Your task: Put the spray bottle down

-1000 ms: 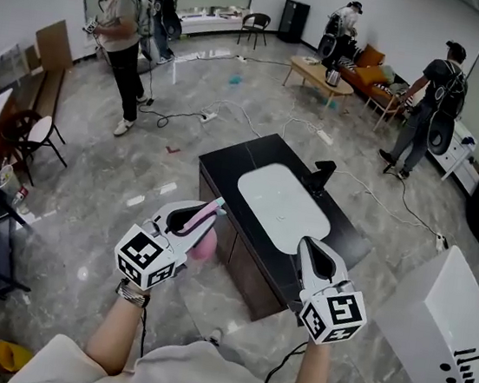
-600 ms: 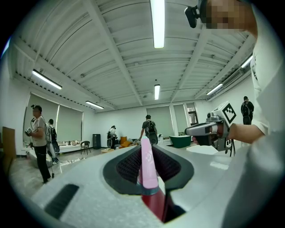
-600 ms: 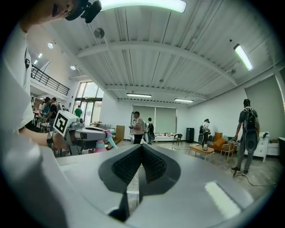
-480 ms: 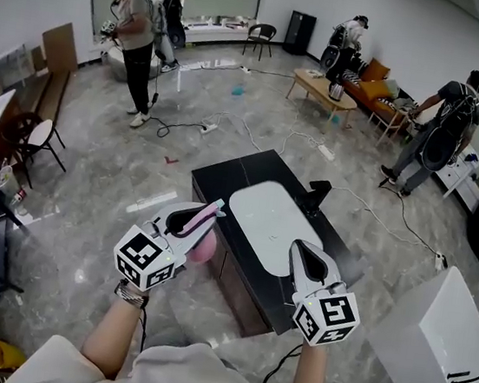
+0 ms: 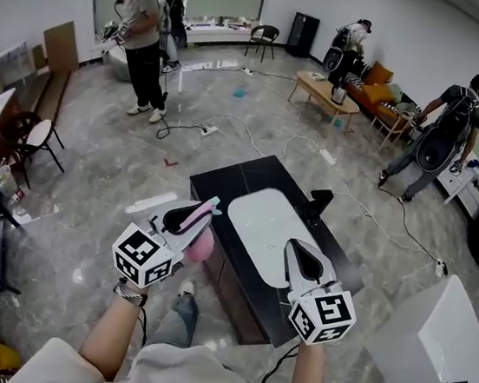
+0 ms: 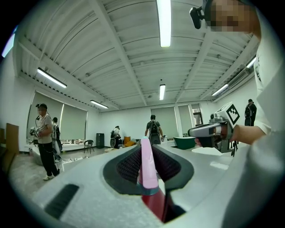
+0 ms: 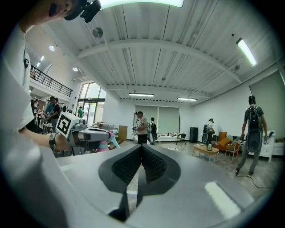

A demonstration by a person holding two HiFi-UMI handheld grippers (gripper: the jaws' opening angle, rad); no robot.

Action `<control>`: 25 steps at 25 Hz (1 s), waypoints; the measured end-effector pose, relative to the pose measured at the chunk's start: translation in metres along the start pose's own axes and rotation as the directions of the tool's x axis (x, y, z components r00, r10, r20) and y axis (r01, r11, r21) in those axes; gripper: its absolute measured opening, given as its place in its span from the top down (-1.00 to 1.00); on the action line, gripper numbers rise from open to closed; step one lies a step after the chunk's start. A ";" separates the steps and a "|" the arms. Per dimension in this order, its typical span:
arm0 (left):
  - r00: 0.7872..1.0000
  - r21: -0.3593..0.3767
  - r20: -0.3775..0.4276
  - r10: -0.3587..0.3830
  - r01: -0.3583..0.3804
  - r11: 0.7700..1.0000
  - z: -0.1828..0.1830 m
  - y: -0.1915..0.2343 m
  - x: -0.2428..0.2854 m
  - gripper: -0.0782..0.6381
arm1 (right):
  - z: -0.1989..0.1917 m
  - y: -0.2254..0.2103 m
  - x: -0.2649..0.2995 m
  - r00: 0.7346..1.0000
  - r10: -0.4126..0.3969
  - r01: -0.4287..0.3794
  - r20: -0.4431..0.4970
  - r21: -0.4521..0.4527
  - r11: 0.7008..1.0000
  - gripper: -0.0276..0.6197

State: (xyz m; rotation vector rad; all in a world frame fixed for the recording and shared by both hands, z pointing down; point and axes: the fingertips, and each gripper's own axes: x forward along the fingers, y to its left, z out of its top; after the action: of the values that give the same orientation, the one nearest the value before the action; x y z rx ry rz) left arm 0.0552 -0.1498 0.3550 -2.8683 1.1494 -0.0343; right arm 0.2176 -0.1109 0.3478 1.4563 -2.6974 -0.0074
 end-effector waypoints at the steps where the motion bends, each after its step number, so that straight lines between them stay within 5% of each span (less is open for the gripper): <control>1: 1.000 0.002 -0.002 -0.001 0.001 1.000 -0.002 0.004 0.003 0.56 | -0.001 -0.001 0.005 1.000 0.000 0.000 -0.002 0.000 1.000 0.89; 25: 0.998 0.015 -0.058 -0.004 0.004 1.000 -0.060 0.186 0.112 0.56 | -0.027 -0.066 0.217 0.999 -0.028 0.028 -0.021 -0.007 1.000 0.89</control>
State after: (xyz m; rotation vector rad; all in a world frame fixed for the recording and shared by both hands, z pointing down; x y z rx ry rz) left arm 0.0053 -0.3639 0.4052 -2.8746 1.1478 -0.1259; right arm 0.1554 -0.3276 0.3864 1.4837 -2.6582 -0.0026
